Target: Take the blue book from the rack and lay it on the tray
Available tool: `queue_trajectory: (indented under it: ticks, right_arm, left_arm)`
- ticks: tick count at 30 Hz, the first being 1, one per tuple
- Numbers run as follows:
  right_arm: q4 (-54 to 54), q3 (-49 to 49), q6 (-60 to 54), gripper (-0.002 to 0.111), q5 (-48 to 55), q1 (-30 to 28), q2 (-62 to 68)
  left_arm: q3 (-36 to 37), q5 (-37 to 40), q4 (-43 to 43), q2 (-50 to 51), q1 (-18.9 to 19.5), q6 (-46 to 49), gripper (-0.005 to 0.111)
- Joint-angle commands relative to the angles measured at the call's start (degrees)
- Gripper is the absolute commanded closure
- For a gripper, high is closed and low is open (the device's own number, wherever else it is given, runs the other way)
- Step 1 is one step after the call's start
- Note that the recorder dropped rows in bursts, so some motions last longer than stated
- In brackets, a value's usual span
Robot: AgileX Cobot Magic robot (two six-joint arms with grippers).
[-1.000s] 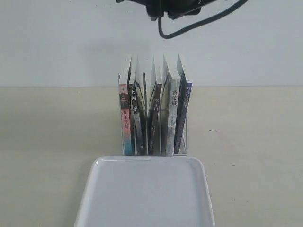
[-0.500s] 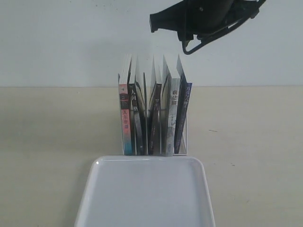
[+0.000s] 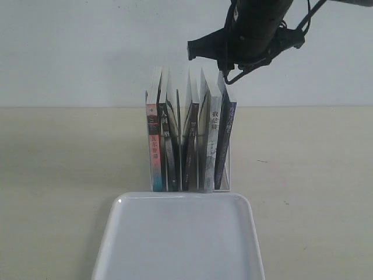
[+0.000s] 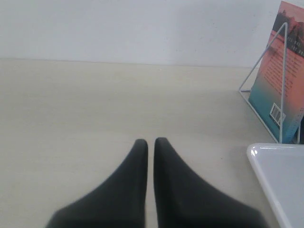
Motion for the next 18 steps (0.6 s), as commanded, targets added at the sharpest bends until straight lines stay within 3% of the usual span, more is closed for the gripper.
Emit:
queue_trajectory:
  ticks: [1, 18]
  right_arm:
    - [2.7, -0.2, -2.5, 0.071, -1.4, -1.0, 1.5]
    - [1.6, -0.2, -2.5, 0.071, -5.5, -1.0, 1.7]
  left_arm:
    - [0.2, 0.1, -0.6, -0.2, 0.0, 0.1, 0.103]
    - [0.2, 0.1, -0.6, -0.2, 0.0, 0.1, 0.103]
